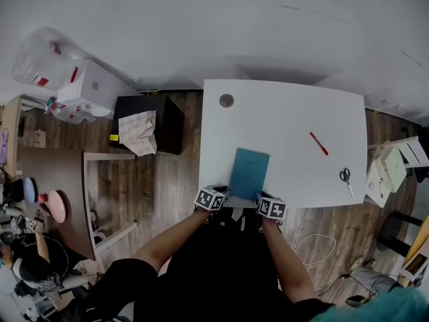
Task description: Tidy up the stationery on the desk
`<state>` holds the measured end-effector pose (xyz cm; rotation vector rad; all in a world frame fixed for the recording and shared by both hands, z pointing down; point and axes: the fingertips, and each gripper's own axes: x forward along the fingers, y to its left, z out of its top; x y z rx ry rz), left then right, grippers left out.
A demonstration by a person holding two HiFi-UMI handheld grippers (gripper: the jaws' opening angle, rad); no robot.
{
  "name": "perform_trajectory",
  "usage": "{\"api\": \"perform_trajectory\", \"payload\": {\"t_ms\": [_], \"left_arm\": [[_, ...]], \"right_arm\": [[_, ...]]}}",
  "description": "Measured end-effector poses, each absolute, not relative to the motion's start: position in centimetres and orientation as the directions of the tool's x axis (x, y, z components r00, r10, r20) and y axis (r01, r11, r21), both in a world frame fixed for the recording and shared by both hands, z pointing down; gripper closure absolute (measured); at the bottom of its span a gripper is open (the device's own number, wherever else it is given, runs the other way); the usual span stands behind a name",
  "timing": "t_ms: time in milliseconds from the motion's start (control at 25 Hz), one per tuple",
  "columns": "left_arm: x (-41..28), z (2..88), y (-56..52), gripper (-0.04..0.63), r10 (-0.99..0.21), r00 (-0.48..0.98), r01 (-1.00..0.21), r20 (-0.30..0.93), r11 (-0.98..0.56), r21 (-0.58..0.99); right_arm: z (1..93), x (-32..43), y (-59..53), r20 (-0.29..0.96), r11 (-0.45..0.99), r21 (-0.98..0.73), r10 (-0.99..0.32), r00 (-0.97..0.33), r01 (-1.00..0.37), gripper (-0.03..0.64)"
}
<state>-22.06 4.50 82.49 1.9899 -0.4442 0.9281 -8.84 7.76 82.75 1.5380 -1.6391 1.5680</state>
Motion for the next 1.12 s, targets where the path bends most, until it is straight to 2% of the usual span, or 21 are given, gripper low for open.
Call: {"api": "perform_trajectory", "payload": {"t_ms": [40, 80, 280, 440, 840, 1120], "left_arm": [[-22.1, 82.9, 4.7, 0.478, 0.029, 0.654, -0.622, 0.756, -0.548, 0.559], [-22.1, 83.4, 4.9, 0.464, 0.021, 0.652, -0.632, 0.758, -0.537, 0.559], [-21.3, 82.3, 4.3, 0.462, 0.022, 0.673, -0.645, 0.74, -0.472, 0.601], [-20.6, 82.5, 4.0, 0.477, 0.044, 0.635, -0.654, 0.771, -0.501, 0.567], [-16.0, 81.9, -0.2, 0.476, -0.007, 0.625, -0.676, 0.781, -0.504, 0.537], [-13.2, 81.8, -4.4, 0.476, -0.06, 0.603, -0.719, 0.796, -0.472, 0.51]], "right_arm": [[82.7, -8.8, 7.8, 0.849, -0.229, -0.442, -0.418, -0.323, -0.867, 0.526], [82.7, -8.8, 7.9, 0.849, -0.222, -0.445, -0.414, -0.329, -0.867, 0.526], [82.8, -8.7, 7.6, 0.835, -0.204, -0.472, -0.414, -0.361, -0.858, 0.526], [82.6, -7.8, 6.8, 0.83, -0.195, -0.48, -0.417, -0.371, -0.855, 0.526], [82.3, -3.3, 2.4, 0.822, -0.178, -0.478, -0.435, -0.367, -0.86, 0.526], [82.2, -0.4, -3.0, 0.816, -0.082, -0.472, -0.417, -0.4, -0.878, 0.526]]}}
